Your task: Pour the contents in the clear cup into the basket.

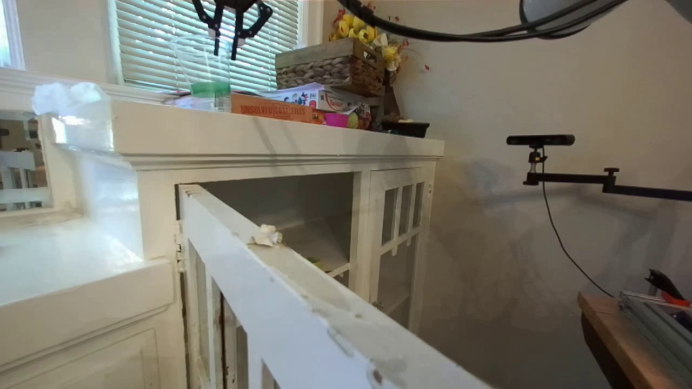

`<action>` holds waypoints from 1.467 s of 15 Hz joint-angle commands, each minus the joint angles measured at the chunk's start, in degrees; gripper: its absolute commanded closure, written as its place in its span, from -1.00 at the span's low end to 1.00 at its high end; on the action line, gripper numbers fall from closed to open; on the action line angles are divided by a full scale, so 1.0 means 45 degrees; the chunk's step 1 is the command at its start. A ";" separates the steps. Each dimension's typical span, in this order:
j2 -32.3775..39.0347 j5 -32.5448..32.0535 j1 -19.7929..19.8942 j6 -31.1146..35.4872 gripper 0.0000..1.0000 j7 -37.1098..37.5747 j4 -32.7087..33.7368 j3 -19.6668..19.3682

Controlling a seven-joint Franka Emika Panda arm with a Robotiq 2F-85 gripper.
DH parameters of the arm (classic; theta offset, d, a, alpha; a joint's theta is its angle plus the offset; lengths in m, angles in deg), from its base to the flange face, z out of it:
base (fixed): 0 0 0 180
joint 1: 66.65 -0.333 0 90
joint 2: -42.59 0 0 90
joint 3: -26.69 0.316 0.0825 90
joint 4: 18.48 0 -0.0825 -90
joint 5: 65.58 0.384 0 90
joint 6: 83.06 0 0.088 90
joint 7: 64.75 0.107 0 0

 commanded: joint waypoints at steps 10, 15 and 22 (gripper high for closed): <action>-0.0311 0.0151 0.0076 -0.0181 -0.68 -0.0095 0.0210 -0.0201; -0.1335 -0.0193 0.0212 -0.0333 -1.00 -0.0708 0.0223 -0.0560; -0.3069 0.0051 0.1120 -0.2842 -1.00 -0.4016 0.0014 -0.0534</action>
